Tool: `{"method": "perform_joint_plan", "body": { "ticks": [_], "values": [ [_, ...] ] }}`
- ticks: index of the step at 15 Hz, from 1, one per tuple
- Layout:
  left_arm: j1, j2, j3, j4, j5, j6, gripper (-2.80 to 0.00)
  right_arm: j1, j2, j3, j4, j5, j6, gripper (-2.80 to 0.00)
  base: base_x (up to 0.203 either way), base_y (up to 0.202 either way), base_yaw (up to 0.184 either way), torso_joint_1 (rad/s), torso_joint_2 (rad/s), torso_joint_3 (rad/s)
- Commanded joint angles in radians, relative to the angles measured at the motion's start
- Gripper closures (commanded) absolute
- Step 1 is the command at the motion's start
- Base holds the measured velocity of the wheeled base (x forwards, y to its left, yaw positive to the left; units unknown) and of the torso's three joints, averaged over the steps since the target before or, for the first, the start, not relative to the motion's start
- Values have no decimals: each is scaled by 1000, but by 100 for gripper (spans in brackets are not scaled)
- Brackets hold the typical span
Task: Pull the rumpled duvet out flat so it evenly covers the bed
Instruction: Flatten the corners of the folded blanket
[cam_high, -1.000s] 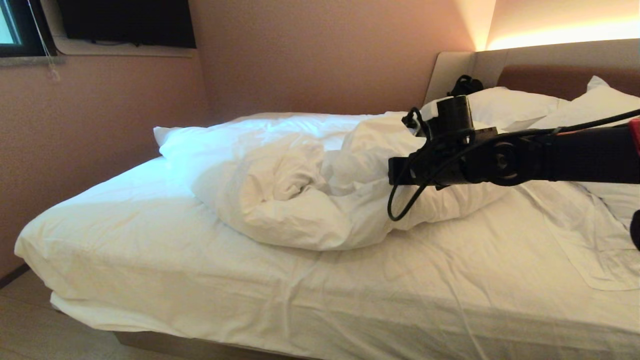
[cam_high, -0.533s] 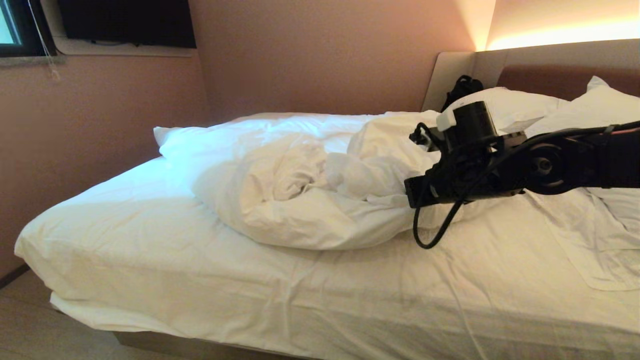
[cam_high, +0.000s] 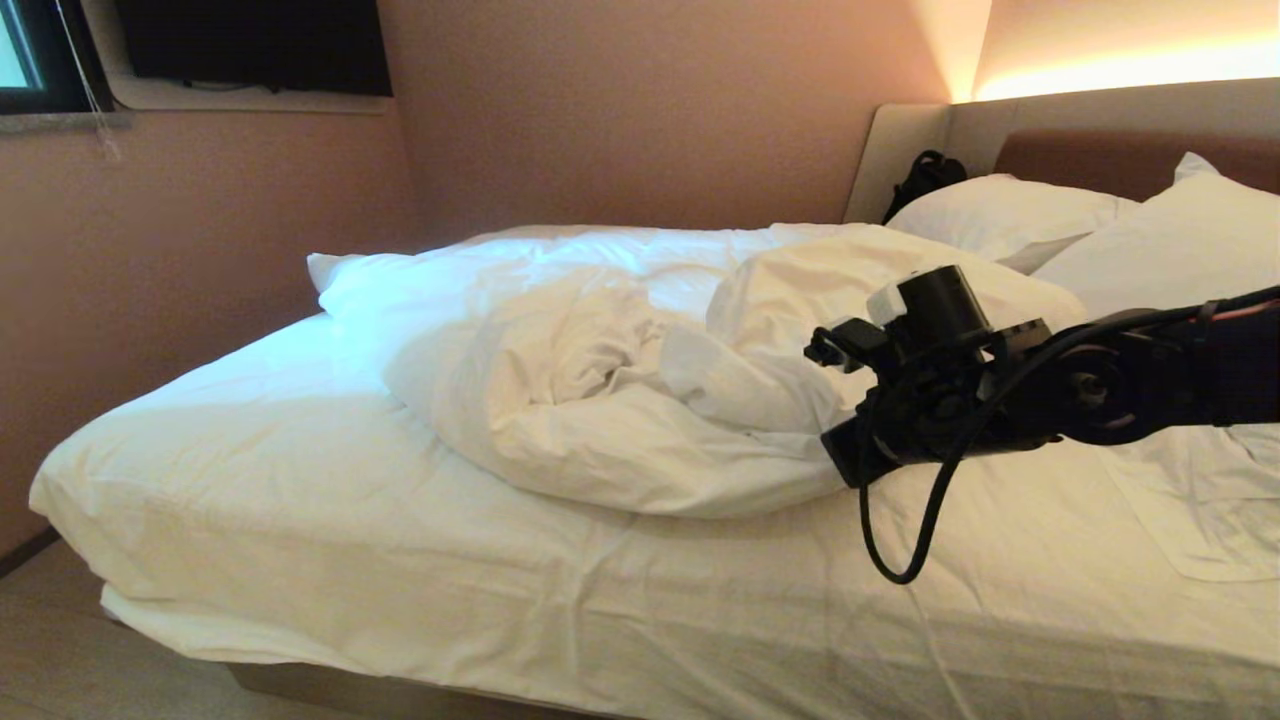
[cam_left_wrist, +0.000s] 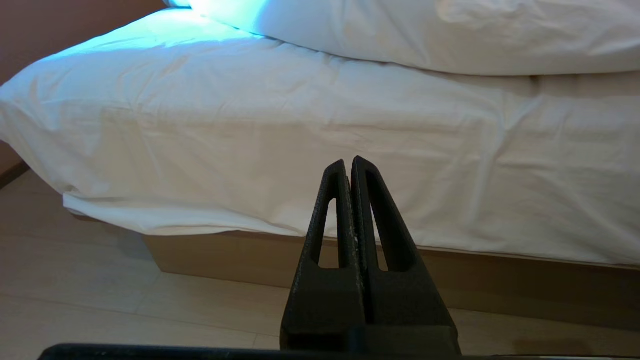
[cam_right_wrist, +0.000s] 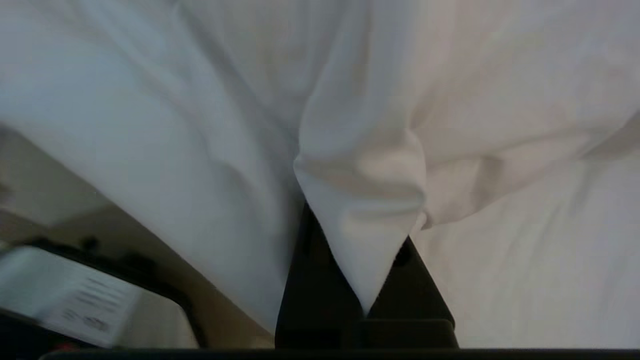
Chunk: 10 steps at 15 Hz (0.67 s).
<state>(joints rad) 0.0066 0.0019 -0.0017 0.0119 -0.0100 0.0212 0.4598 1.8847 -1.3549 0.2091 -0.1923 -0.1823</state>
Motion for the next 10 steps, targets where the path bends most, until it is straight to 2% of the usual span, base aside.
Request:
{"method": "perform_joint_plan", "body": {
  "ticks": [1, 3, 4, 8, 10],
  "values": [
    [0, 0, 0, 0, -1, 0, 0, 1, 44, 4, 1, -1, -85, 0, 0, 0, 0, 0, 0, 0],
    [1, 0, 0, 0, -1, 0, 0, 5, 80, -2, -11, -1, -87, 0, 0, 0, 0, 0, 0, 0],
    [1, 0, 0, 0, 1, 0, 0, 5, 108, -5, -27, -1, -87, -280, 0, 0, 0, 0, 0, 0],
    [0, 0, 0, 0, -1, 0, 0, 5, 223, -58, -58, -3, -87, -280, 0, 0, 0, 0, 0, 0],
    [0, 0, 0, 0, -1, 0, 0, 5, 216, -62, -56, -14, -85, -280, 0, 0, 0, 0, 0, 0]
  ]
}}
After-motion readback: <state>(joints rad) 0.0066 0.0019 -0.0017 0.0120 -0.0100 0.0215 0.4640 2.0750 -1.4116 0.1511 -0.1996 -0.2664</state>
